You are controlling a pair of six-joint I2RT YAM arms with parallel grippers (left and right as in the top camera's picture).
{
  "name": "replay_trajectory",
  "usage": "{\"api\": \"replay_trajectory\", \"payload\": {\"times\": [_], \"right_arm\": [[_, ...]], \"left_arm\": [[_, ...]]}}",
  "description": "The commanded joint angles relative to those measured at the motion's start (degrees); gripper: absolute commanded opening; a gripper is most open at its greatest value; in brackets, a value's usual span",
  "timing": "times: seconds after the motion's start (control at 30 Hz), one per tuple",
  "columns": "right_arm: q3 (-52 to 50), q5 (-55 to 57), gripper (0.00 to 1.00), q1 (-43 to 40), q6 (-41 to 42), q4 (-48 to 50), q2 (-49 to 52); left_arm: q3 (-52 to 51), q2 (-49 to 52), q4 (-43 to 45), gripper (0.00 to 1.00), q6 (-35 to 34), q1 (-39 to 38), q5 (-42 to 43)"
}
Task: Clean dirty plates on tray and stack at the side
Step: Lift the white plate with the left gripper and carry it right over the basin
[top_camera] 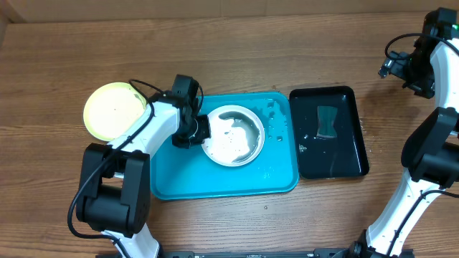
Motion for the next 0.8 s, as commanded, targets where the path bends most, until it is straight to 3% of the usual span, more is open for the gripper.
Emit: {"api": "replay_trajectory", "payload": {"times": [0.0,0.4,0.77], "right_arm": [[1.0,0.2,1.00,-0.4,0.2,0.9,-1.9],[1.0,0.2,1.00,-0.4,0.2,1.0,-1.9],[1.0,0.2,1.00,-0.4,0.2,1.0,-1.9]], "left_arm": [[5.9,0.8,-2.0,0.04,1.8,0.6,-2.4],[20.1,0.8,-9.7,0.04,1.7,-1.8,-7.8],[25.0,0.8,-4.4,0.04,1.1,-12.7,-9.8]]}}
